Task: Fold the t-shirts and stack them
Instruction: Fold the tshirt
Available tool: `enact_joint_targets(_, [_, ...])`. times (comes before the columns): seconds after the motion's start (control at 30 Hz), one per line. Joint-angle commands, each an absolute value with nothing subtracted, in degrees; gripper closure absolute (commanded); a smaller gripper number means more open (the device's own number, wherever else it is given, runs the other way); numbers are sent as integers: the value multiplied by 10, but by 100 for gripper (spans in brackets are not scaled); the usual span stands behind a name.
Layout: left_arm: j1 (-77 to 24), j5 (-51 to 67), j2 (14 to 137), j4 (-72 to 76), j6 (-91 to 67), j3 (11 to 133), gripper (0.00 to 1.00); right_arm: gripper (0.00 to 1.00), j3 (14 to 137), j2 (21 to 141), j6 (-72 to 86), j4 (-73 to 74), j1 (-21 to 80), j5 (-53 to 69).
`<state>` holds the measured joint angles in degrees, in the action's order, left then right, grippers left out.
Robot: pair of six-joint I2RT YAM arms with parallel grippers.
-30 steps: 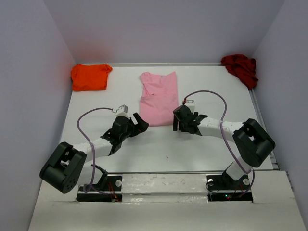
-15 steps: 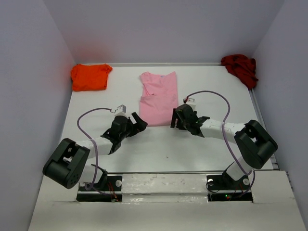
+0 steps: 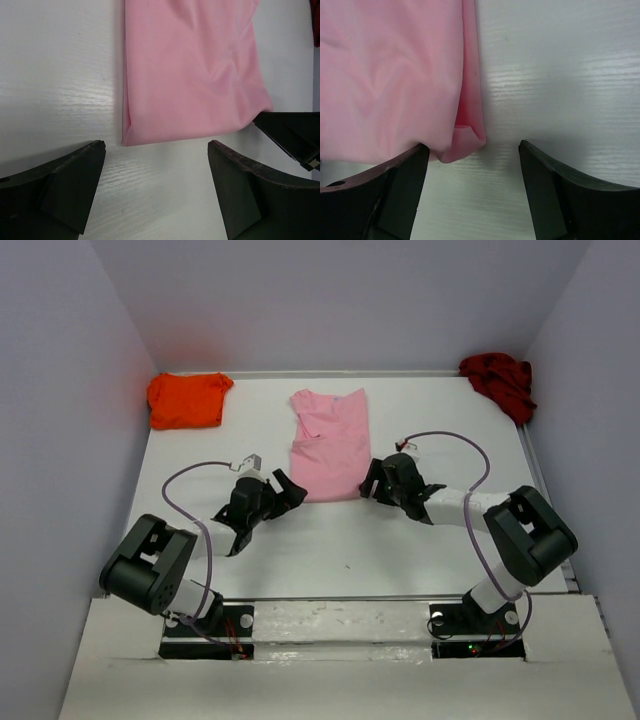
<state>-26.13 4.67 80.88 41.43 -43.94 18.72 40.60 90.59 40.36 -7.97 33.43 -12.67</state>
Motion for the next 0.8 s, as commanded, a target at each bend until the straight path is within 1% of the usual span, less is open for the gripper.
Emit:
enact_joint_targets(0.0, [-256, 54, 832, 410, -425, 193, 1, 22, 419, 938, 417, -110, 337, -105])
enact_joint_targets(0.4, [-250, 65, 881, 406, -414, 227, 2, 24, 446, 961, 416, -120, 337, -98])
enact_joint_targets(0.53, [-248, 74, 898, 411, -410, 229, 6, 25, 442, 959, 410, -119, 337, -105])
enact_joint_targets(0.7, [-247, 77, 905, 416, -403, 230, 7, 25, 440, 912, 393, -101, 337, -98])
enact_joint_targets(0.77, [-246, 78, 913, 418, -403, 230, 7, 25, 458, 881, 382, -70, 337, -96])
